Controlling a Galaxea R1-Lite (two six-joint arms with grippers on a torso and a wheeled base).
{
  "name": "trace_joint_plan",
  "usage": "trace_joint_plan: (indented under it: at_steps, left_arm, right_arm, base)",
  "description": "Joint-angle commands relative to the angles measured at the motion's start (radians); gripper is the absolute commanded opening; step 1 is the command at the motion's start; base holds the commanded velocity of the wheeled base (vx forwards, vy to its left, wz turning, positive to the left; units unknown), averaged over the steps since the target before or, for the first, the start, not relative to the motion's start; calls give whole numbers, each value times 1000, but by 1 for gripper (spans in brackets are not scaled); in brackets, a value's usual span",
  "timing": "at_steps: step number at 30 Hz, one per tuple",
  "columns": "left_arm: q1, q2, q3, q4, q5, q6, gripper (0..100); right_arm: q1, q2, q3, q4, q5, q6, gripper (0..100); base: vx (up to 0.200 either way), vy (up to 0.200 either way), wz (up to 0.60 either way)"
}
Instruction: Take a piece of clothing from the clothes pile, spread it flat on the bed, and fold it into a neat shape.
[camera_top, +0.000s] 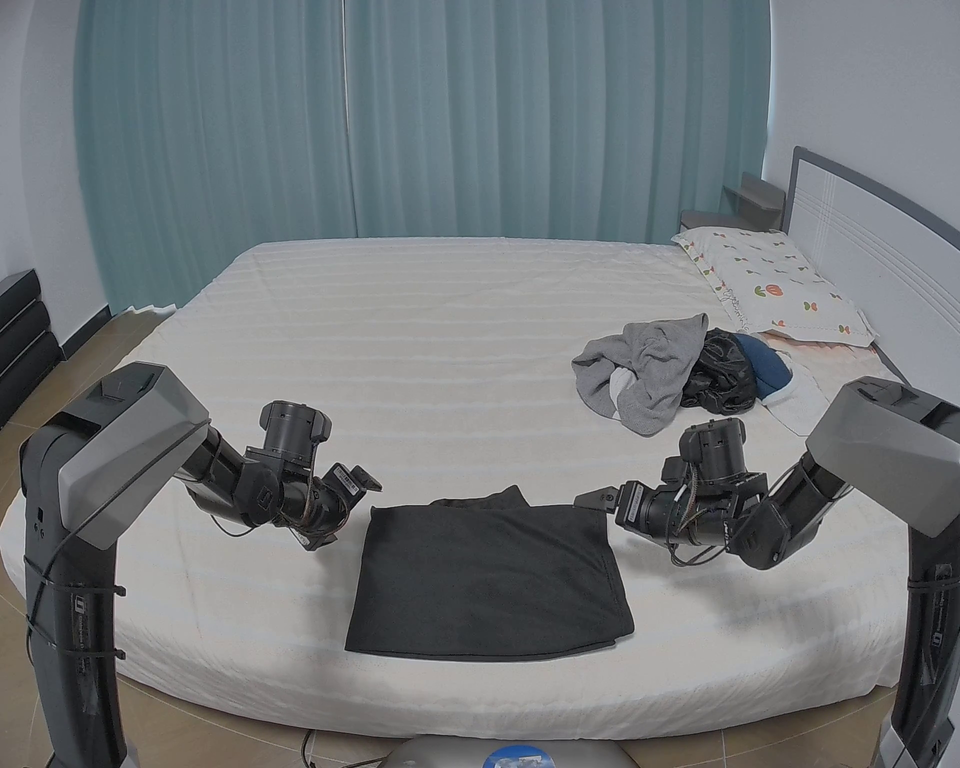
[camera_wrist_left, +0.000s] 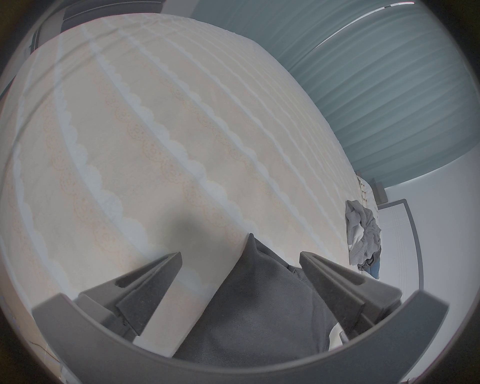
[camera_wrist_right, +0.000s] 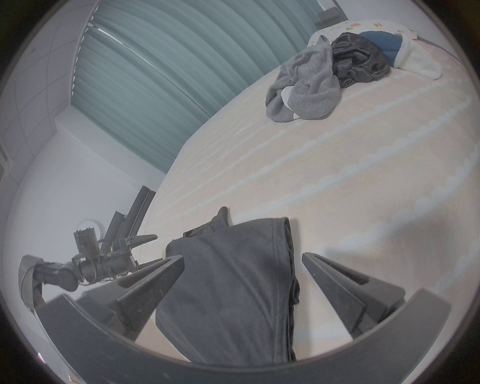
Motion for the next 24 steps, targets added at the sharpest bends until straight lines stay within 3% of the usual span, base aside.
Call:
trace_joint_plan:
  at_steps: [1, 16, 24]
  left_arm:
    - [-3, 3, 1, -1, 0, 0, 100]
    - [-3, 3, 3, -3, 2, 0, 100]
    - [-3, 3, 1, -1, 2, 0, 100]
  right_arm:
    - [-4, 69, -103, 56, 3, 17, 100]
    - [21, 128, -238, 133, -5, 47, 100]
    - [21, 155, -267, 136, -42, 45, 100]
  base:
    - [0, 0, 0]
    - [0, 0, 0]
    - [0, 0, 0]
